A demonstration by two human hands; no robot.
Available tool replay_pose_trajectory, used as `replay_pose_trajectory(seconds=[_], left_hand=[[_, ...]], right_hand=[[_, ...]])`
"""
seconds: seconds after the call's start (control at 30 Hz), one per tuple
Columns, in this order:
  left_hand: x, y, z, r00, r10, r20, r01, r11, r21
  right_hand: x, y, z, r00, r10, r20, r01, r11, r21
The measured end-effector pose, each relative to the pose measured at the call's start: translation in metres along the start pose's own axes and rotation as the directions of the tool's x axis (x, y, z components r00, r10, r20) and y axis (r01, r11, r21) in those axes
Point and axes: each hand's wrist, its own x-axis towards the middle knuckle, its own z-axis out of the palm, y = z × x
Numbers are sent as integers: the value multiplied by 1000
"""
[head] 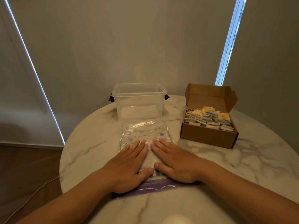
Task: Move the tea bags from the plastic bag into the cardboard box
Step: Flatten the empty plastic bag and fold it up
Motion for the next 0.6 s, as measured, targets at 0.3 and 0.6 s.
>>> replay_pose_trajectory(seconds=[0.3,0.6], left_hand=[[-2,0,0,1000,4,-4,-4,998,-59],[29,-42,-32,952,-17,-305,-98,929,-356]], right_hand=[[-3,-1,-1,1000,-1,-13,1,998,69],[24,25,-38,963,118,-242,-47,958,282]])
